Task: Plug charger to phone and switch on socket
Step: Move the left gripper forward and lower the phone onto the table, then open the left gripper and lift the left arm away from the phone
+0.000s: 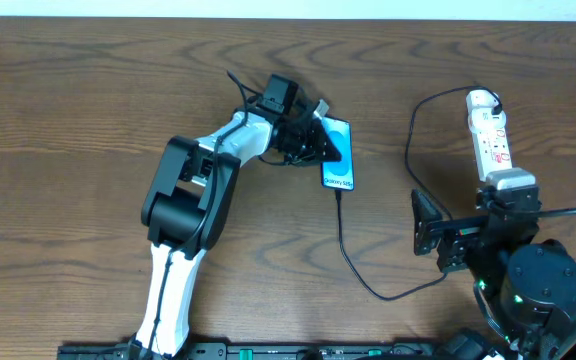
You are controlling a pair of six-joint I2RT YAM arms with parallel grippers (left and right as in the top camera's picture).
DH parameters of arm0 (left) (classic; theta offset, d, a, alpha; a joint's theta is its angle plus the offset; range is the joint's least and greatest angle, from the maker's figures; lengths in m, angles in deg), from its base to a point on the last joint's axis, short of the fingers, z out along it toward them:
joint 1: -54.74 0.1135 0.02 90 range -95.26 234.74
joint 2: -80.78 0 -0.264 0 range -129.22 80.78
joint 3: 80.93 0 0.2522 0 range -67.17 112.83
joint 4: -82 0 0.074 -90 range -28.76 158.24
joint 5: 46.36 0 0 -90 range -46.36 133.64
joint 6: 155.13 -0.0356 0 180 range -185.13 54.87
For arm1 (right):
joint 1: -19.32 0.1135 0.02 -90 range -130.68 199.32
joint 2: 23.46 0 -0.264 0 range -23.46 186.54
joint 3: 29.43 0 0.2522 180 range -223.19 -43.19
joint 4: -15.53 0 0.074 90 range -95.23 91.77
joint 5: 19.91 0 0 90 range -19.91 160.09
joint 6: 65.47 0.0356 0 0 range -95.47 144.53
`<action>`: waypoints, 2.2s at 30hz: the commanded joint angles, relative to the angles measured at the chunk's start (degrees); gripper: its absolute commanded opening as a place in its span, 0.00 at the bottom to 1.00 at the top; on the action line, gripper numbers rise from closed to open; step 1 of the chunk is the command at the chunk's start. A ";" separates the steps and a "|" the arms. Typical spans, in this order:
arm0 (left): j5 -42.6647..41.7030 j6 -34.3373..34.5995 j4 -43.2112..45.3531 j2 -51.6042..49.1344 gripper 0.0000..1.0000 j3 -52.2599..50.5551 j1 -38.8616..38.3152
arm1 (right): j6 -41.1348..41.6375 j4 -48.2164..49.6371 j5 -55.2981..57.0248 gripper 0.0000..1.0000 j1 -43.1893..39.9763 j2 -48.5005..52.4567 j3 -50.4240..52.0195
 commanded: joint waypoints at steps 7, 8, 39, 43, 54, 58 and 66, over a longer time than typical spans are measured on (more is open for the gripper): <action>-2.14 -0.96 1.81 -0.68 0.17 0.09 -1.84 | 0.83 0.09 0.87 0.99 -0.46 0.11 -0.26; -1.07 -0.98 1.77 -0.68 0.24 0.09 -1.81 | 0.83 0.13 0.87 0.99 -0.46 0.11 -0.26; 15.50 -1.25 -0.68 -0.66 0.61 0.09 -1.77 | 2.16 -0.35 0.85 0.99 -0.46 0.28 -0.26; 16.85 -3.82 -2.93 -0.66 0.62 0.09 -1.84 | 2.32 -0.35 0.87 0.99 -0.46 0.79 -0.26; 25.09 -5.92 -8.57 -0.66 0.62 0.09 -1.84 | 2.38 -0.33 0.44 0.99 -0.46 3.30 -0.26; 26.16 -5.95 -9.18 -0.66 0.72 0.11 -1.79 | 2.75 -0.37 0.15 0.99 -0.46 3.65 -0.26; 32.76 -6.16 -11.78 0.92 0.78 0.17 -0.66 | 2.75 -1.57 -5.38 0.99 -0.46 3.76 -0.26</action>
